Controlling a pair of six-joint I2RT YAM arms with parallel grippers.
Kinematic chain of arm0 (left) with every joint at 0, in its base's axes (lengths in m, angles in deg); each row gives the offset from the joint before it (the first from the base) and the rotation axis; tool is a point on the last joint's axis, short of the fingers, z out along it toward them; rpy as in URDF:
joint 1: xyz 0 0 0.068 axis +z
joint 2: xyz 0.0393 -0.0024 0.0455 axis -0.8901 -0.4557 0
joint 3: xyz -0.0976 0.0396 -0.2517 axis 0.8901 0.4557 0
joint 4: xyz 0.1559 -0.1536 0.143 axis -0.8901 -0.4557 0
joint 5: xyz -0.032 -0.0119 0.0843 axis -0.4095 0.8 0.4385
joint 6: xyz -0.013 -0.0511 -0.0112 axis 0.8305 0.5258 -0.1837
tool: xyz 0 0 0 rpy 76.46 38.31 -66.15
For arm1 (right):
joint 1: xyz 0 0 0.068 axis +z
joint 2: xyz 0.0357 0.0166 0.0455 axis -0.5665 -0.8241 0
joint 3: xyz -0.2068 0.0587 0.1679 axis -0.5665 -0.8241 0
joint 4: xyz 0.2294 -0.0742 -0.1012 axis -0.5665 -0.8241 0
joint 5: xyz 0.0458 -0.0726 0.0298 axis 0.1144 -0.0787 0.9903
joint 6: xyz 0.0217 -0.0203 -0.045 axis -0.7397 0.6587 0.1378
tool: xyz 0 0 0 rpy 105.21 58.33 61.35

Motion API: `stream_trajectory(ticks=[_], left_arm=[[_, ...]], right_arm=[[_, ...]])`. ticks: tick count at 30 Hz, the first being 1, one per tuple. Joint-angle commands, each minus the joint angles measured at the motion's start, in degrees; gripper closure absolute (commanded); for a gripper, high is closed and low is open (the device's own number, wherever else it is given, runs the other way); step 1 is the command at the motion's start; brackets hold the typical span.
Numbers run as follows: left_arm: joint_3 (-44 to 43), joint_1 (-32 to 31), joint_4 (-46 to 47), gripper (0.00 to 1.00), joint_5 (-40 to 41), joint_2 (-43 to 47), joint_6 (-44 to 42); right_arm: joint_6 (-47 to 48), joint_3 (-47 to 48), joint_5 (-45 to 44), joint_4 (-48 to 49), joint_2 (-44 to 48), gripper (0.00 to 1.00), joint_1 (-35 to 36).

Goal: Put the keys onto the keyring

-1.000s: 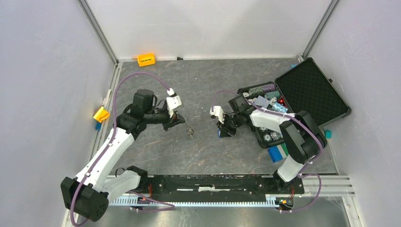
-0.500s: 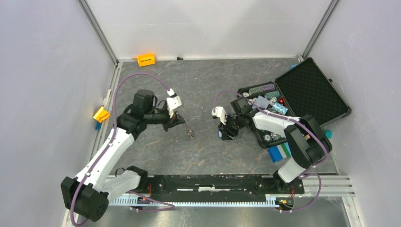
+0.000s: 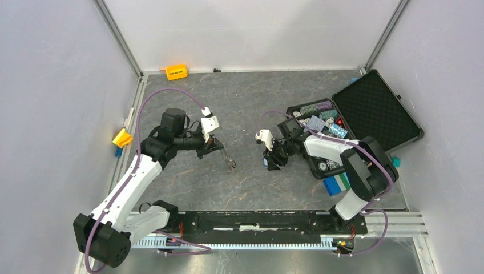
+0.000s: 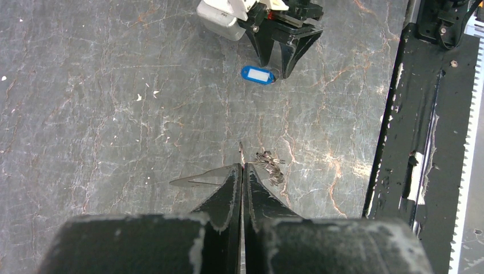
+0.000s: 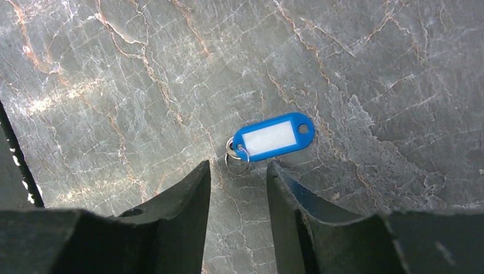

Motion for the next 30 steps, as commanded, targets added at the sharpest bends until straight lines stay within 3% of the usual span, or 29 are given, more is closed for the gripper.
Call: stream_trajectory(ticks=[1, 9, 25, 30], left_arm=[[-0.4, -0.2, 2.6, 0.98, -1.2, 0.5, 0.9], [0.0, -0.2, 2.7, 0.98, -1.0, 0.9, 1.0], [0.5, -0.2, 2.8, 0.98, -0.7, 1.4, 0.5], [1.0, -0.2, 3.2, 0.98, -0.3, 1.6, 0.6]], right_arm=[[-0.7, 0.3, 0.4, 0.9, -0.8, 0.55, 0.4], [-1.0, 0.1, 1.1, 1.3, -1.8, 0.61, 0.9], [-0.6, 2.2, 1.1, 0.6, -1.2, 0.92, 1.0], [-0.4, 3.4, 1.9, 0.0, -1.0, 0.96, 1.0]])
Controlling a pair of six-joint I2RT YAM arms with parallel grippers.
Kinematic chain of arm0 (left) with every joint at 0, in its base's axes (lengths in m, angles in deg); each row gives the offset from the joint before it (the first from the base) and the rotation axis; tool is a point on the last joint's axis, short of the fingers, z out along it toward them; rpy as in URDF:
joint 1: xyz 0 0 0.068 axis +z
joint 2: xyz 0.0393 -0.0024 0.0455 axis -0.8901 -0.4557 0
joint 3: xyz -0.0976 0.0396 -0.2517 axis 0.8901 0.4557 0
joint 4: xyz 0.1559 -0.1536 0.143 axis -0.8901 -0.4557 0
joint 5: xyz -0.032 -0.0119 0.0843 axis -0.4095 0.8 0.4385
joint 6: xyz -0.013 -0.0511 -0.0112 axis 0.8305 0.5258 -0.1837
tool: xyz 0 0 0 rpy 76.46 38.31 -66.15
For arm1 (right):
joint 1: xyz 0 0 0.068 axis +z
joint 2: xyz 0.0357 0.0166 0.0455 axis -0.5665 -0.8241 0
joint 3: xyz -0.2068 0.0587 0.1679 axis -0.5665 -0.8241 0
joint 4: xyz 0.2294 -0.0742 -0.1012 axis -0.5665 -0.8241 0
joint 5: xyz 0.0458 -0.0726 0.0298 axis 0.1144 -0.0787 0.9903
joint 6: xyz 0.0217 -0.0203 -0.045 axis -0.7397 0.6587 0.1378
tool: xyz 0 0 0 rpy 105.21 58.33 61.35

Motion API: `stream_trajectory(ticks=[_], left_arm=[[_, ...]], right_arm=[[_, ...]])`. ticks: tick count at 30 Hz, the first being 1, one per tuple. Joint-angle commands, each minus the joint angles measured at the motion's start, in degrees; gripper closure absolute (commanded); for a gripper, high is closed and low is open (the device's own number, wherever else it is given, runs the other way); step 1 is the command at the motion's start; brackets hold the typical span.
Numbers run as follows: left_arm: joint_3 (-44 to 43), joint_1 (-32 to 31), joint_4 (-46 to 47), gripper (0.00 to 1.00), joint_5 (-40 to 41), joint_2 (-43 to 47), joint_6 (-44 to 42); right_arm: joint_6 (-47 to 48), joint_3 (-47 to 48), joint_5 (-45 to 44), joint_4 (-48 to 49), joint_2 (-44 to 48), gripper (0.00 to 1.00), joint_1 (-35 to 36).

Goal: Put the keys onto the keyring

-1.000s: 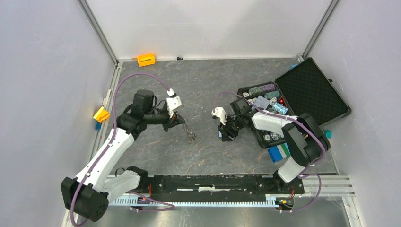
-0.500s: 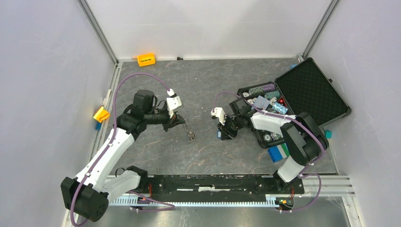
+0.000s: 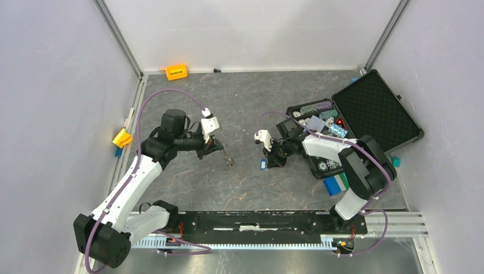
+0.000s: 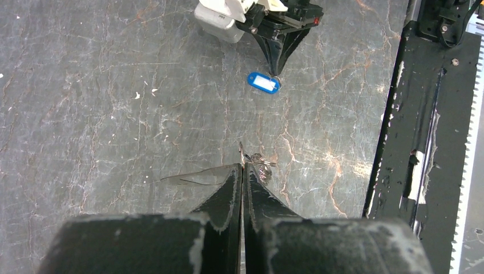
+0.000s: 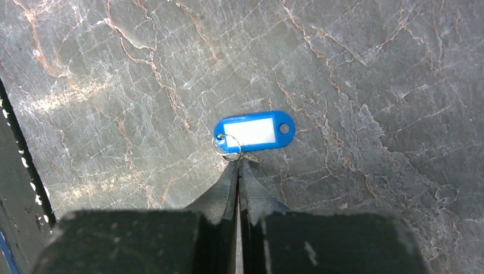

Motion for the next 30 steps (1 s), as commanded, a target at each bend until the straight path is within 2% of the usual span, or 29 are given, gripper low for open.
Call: stream_trajectory(ticks=[1, 5, 7, 10, 17, 30], left_arm=[[0.3, -0.2, 2.7, 0.98, -0.4, 1.3, 0.6], [0.4, -0.2, 2.7, 0.98, -0.3, 1.5, 0.5], [0.3, -0.2, 2.7, 0.98, -0.3, 1.5, 0.4], [0.4, -0.2, 2.7, 0.98, -0.3, 1.6, 0.4], [0.6, -0.2, 2.7, 0.98, 0.0, 2.1, 0.4], [0.6, -0.2, 2.8, 0.98, 0.0, 2.1, 0.3]], right_arm=[[0.4, 3.1, 1.1, -0.3, 0.3, 0.97, 0.3], [1.0, 3.7, 1.3, -0.8, 1.2, 0.96, 0.2], [1.2, 3.8, 1.5, -1.0, 1.2, 0.9, 0.3], [1.2, 3.6, 1.3, -1.0, 0.6, 0.73, 0.2], [1.2, 2.8, 1.4, -0.2, 0.3, 0.59, 1.6], [1.8, 0.4, -9.8, 3.2, 0.6, 0.59, 6.4]])
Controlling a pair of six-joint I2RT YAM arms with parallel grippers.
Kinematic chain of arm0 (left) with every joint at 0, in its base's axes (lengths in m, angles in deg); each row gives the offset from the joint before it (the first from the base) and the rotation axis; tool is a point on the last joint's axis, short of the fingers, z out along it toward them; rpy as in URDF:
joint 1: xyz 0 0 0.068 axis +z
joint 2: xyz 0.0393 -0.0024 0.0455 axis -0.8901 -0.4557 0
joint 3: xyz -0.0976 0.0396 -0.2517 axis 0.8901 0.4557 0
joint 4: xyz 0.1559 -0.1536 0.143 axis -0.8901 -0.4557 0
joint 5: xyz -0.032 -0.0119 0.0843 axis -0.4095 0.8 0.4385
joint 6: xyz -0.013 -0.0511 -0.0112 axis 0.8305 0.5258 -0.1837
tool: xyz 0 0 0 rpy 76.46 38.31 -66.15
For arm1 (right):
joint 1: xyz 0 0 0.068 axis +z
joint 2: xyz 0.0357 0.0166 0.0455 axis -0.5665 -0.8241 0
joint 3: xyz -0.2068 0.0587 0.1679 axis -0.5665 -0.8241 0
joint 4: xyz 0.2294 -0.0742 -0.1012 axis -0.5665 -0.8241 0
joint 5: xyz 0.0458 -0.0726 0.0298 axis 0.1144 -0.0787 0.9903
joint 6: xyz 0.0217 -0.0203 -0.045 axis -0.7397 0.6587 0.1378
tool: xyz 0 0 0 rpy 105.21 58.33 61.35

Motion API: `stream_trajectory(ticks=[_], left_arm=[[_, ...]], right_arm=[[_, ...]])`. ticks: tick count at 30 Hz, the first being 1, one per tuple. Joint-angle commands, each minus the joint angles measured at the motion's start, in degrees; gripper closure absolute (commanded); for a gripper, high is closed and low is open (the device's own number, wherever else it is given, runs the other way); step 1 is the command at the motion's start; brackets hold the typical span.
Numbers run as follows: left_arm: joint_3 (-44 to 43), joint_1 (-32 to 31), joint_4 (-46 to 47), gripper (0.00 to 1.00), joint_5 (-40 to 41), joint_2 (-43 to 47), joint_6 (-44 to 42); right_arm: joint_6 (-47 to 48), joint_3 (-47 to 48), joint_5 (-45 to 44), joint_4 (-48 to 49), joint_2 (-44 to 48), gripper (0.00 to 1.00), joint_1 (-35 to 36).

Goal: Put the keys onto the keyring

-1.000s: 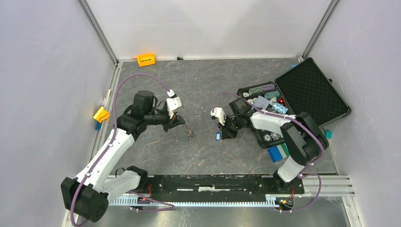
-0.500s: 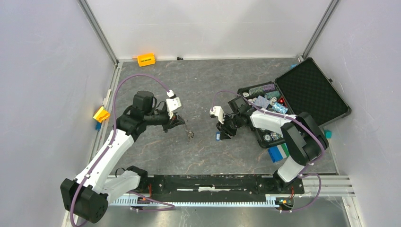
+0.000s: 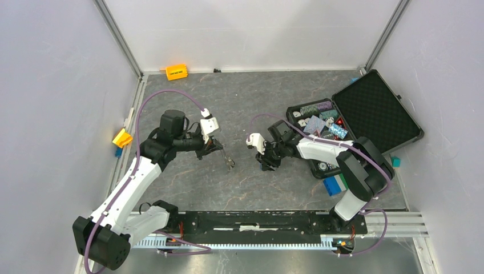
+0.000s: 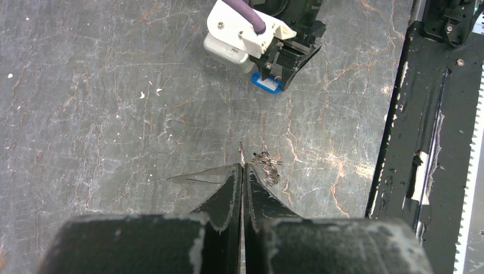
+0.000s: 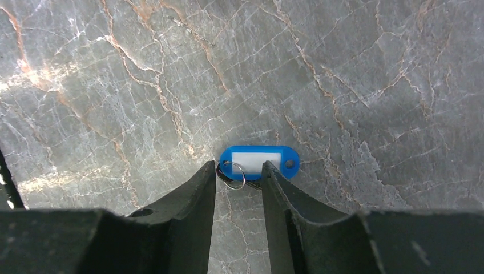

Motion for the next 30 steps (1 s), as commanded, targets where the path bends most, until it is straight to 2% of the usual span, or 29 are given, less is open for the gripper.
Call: stream_trajectory(ticks=[1, 10, 22, 30], left_arm=[[0.3, -0.2, 2.7, 0.98, -0.7, 1.1, 0.3], [0.5, -0.2, 2.7, 0.98, -0.7, 1.7, 0.3], [0.8, -0.2, 2.7, 0.98, -0.6, 2.4, 0.4], [1.1, -0.3, 2.9, 0.98, -0.5, 2.9, 0.4]], right_arm=[[1.1, -1.1, -5.2, 1.8, 0.5, 0.6, 1.6], [1.5, -2.2, -5.8, 1.1, 2.4, 0.61, 2.7], [1.8, -5.2, -4.7, 3.2, 9.0, 0.51, 2.7], [1.7, -5.2, -4.7, 3.6, 6.7, 0.53, 2.7]])
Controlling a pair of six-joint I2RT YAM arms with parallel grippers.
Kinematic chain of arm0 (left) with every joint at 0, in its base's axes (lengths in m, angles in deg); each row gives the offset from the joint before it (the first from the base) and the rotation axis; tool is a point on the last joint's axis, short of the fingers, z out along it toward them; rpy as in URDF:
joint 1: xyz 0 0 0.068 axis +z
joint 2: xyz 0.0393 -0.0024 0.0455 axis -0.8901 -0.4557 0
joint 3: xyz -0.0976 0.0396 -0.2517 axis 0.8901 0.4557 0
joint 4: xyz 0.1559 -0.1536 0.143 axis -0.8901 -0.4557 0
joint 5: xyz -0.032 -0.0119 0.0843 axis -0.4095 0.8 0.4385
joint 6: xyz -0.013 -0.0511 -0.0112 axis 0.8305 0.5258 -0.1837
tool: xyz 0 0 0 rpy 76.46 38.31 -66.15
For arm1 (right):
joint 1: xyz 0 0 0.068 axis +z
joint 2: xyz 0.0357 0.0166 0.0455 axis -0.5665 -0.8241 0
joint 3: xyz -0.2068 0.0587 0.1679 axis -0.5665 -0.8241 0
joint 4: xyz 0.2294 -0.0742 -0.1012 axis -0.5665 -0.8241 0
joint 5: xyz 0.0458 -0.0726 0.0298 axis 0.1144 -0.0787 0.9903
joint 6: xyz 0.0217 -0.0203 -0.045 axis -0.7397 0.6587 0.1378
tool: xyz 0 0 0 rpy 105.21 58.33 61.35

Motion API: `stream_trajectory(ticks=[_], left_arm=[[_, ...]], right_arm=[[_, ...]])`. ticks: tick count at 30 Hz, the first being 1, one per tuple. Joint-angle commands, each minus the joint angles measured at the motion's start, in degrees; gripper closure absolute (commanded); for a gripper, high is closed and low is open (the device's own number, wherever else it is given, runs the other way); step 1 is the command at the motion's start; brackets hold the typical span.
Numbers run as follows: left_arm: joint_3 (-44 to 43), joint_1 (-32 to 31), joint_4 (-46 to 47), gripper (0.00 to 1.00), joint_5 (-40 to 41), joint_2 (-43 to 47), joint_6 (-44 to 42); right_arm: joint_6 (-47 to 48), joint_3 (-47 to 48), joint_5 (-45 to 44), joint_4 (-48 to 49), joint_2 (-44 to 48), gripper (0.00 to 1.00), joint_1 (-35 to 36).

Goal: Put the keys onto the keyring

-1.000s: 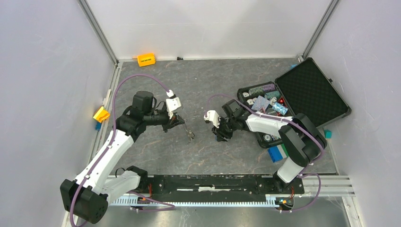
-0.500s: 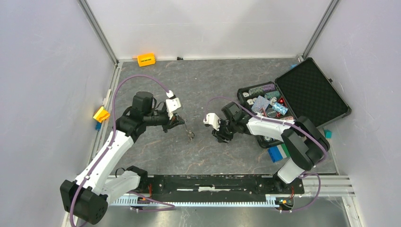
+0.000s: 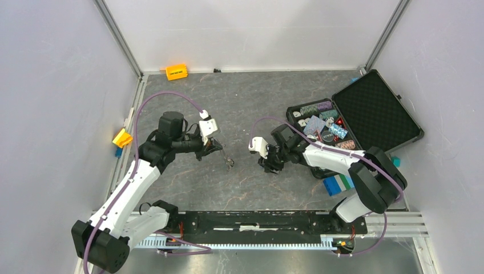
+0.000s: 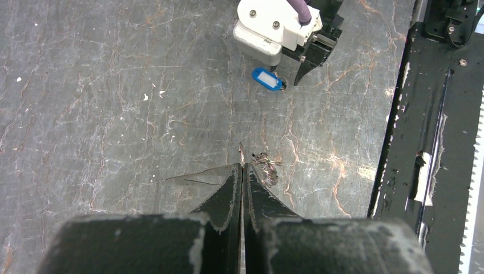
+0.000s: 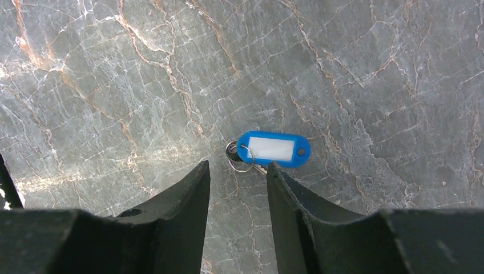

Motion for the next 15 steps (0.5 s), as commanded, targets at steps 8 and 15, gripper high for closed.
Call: stream_trajectory(ticks=[8, 15], left_arm=[[0.5, -0.2, 2.6, 0.98, -0.7, 1.5, 0.3], [0.4, -0.2, 2.8, 0.98, -1.0, 1.0, 0.5]], right_arm=[[-0.2, 1.0, -0.9, 1.8, -4.2, 0.56, 0.4], [-0.9, 1.4, -1.3, 2.4, -4.9, 0.58, 1.3]])
